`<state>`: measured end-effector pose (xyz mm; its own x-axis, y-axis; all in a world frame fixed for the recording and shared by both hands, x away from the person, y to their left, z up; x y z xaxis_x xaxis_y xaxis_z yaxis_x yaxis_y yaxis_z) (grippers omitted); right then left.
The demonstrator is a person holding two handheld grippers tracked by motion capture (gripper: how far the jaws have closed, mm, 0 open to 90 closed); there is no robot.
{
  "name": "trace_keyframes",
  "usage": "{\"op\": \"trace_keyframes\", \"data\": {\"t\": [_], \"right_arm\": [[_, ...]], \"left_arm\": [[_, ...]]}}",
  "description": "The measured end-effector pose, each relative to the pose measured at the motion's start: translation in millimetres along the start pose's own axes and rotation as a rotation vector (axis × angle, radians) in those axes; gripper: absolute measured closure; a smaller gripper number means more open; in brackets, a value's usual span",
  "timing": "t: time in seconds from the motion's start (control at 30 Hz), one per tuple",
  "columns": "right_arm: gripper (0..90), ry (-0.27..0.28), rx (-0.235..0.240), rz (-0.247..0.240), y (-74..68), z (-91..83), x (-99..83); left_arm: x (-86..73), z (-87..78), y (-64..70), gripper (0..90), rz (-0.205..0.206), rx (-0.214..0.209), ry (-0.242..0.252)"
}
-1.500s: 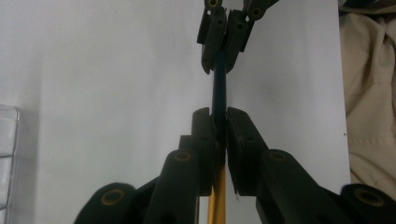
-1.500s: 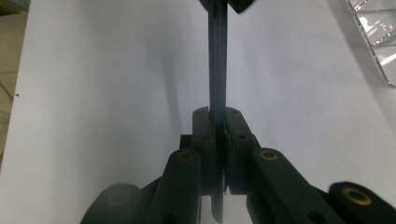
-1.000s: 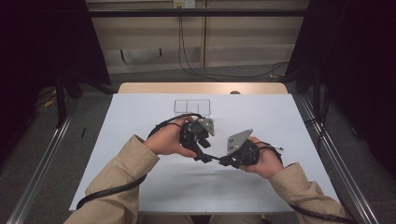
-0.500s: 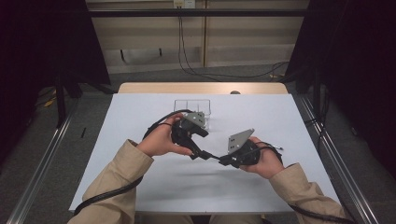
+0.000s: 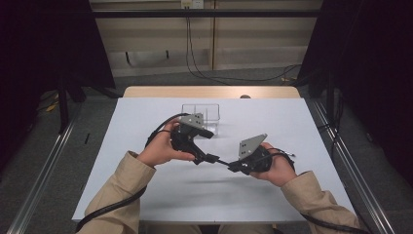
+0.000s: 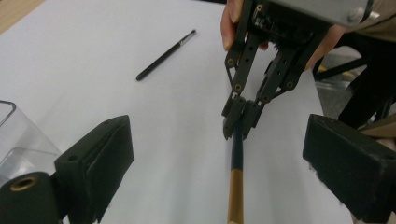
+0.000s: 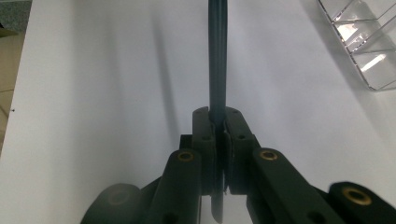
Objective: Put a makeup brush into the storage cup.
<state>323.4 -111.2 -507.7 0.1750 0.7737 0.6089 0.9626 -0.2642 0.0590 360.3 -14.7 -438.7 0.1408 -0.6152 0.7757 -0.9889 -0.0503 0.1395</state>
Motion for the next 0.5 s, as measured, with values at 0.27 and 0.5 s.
{"op": "trace_keyframes", "data": {"t": [0.27, 0.5], "right_arm": [[85.0, 0.019, -0.003, 0.012, -0.2, 0.3, 0.4], [85.0, 0.039, -0.007, 0.020, 1.3, -0.8, 1.2]], "left_arm": [[1.3, -6.8, -1.1, 6.6, -0.007, 0.008, 0.074], [1.6, -9.8, -1.7, 5.7, -0.033, 0.010, 0.142]]}}
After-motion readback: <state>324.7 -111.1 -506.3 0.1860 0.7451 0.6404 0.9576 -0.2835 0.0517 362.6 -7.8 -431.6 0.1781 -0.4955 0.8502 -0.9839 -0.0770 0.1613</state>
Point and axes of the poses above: each handheld gripper's, and its own axes: z roughly forward along the jaws, x roughly out of its top, y roughly to its right, the point moved 10 cm from there along z, roughly forward along the jaws, and after that the axes turned 4 degrees about -y, right-handed, at the moved point
